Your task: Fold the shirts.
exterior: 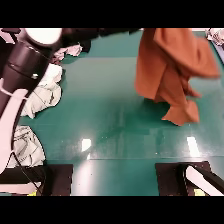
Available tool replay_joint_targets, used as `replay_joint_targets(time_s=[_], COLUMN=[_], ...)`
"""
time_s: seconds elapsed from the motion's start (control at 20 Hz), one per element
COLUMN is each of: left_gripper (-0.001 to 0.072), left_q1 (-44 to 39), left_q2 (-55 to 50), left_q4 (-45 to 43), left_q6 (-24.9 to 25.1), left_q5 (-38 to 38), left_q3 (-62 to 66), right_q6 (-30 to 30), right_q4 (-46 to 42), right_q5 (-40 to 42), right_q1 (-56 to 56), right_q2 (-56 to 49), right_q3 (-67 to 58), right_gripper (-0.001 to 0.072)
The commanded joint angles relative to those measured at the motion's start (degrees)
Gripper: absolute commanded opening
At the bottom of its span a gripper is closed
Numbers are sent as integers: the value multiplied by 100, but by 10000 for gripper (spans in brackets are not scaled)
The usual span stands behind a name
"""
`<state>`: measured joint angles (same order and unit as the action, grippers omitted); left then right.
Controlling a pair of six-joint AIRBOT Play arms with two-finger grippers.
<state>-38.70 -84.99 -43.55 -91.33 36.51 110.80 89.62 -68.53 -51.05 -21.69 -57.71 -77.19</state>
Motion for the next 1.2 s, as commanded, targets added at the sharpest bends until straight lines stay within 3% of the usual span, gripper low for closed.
replay_joint_targets(time_s=[0.0,0.2,0.35,0.5,0.7,0.8,0.9,0.95,1.0,1.05,1.15], left_gripper=[24,24,24,25,25,25,26,66,310,630,672], left_q1=[33,79,350,713,1093,1423,1777,1937,2068,2221,2461], left_q2=[-144,-140,-105,-87,-90,-90,-120,-142,-149,-149,-109], left_q4=[-1672,-2354,-2892,-3403,-5036,-5167,-4725,-4347,-3967,-3388,-2415], left_q6=[-1355,-1818,-2706,-3246,-4369,-4470,-4214,-4083,-3901,-3585,-2245], left_q5=[577,1126,925,1027,1458,1075,278,-107,-308,-350,-221], left_q3=[-667,-2310,-3080,-3176,-3178,-3176,-3176,-3176,-3176,-3158,-3029], right_q6=[-168,-181,-282,-424,-435,-435,-444,-446,-452,-470,-564], right_q4=[-17,-61,-72,-68,-396,-387,-299,-304,-299,-308,-317], right_q5=[-273,-782,-1447,-2179,-2452,-2457,-2452,-2457,-2457,-2461,-2468], right_q1=[44,481,688,697,697,697,697,697,699,737,866], right_q2=[74,-48,-315,-702,-1034,-1056,-1051,-1051,-1051,-1054,-1054], right_q3=[-2,0,2,2,2,2,2,2,2,4,4], right_gripper=[514,522,527,527,527,527,527,526,526,527,527])
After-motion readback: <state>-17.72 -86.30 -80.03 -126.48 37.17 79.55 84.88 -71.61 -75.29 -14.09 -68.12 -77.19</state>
